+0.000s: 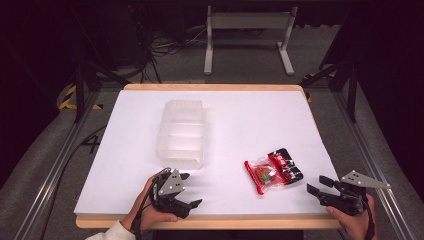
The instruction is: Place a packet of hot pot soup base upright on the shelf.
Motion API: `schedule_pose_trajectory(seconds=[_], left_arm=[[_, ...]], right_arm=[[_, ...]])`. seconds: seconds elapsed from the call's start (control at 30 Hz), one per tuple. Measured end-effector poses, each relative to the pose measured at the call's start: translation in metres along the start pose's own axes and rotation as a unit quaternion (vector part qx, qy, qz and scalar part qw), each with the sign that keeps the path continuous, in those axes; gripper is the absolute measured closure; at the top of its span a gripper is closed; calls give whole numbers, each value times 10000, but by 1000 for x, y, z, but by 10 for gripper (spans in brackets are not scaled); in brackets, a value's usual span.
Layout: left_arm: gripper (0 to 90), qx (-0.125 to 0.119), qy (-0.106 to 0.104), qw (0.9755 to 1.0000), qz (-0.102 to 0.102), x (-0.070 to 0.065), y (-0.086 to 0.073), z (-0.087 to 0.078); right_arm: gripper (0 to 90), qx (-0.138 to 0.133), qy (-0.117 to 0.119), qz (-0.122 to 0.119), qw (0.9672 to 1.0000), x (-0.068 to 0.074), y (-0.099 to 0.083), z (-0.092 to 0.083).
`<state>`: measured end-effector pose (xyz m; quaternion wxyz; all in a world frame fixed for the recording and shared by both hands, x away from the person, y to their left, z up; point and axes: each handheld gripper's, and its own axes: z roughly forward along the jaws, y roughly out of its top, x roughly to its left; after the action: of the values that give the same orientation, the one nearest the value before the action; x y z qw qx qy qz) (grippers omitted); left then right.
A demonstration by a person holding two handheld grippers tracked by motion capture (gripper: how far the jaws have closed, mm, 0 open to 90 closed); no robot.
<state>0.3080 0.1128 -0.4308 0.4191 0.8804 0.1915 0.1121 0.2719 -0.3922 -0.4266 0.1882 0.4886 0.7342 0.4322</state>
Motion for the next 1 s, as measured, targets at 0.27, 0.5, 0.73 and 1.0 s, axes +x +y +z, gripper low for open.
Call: schedule_pose_trajectory(seconds=[0.27, 0.5, 0.73, 1.0], left_arm=[[104, 167, 103, 9998, -13, 0, -5, 1], [106, 87, 113, 9999, -28, 2, -4, 0], [115, 114, 169, 9998, 18, 2, -4, 2], [125, 98, 126, 9999, -20, 3, -4, 2]], right_arm=[[399, 386, 315, -150, 9986, 12, -2, 5], [393, 527, 578, -117, 9969, 18, -1, 13], [365, 722, 627, 74, 9954, 20, 2, 24], [315, 953, 763, 270, 9922, 29, 10, 44]])
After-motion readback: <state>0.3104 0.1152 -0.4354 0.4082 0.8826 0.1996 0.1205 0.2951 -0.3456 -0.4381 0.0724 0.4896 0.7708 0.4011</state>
